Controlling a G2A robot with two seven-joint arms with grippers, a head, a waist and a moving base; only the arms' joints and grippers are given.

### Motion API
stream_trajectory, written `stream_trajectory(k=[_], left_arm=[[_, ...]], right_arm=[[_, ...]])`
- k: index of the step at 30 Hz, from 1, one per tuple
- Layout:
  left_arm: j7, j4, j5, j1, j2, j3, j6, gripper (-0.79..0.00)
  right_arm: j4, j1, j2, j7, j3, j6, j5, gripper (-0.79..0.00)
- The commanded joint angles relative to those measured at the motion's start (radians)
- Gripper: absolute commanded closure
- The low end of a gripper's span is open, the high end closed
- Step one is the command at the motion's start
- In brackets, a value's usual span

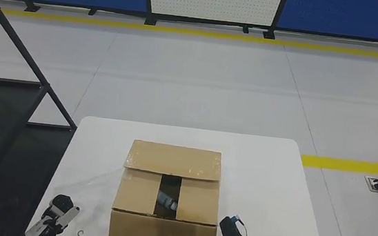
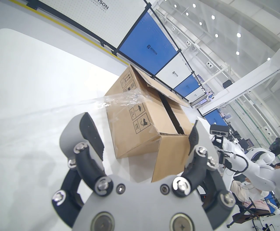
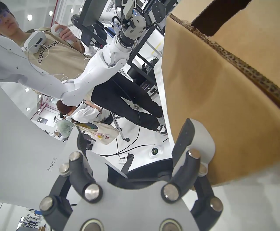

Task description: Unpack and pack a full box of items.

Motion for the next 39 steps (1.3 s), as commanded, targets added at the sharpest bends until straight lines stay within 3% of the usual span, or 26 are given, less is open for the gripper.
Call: stream_trajectory(k=[1, 9, 15, 23, 29, 39], left_arm=[[0.0, 0.0, 0.0, 0.0, 0.0, 0.0, 0.0, -0.785], [0.0, 0.0, 0.0, 0.0, 0.0, 0.0, 0.0, -0.785], [0.0, 0.0, 0.0, 0.0, 0.0, 0.0, 0.0, -0.785], [0.0, 0.0, 0.0, 0.0, 0.0, 0.0, 0.0, -0.785], [0.0, 0.0, 0.0, 0.0, 0.0, 0.0, 0.0, -0.785], [0.0, 0.0, 0.0, 0.0, 0.0, 0.0, 0.0, -0.785]], right_arm=[[0.007, 0.006, -0.001, 0.009, -0.012, -0.003, -0.006, -0.785], [0.008, 0.016, 0.001, 0.019, -0.039, -0.002, -0.053, -0.785], [-0.121, 0.0, 0.027, -0.015, -0.026, -0.036, -0.062, -0.785], [-0.216, -0.004, 0.083, -0.024, 0.098, -0.045, 0.217, -0.785], [-0.122, 0.023, 0.093, -0.064, 0.177, 0.092, 0.402, -0.785], [-0.108, 0.03, 0.093, -0.059, 0.179, 0.11, 0.412, -0.785]])
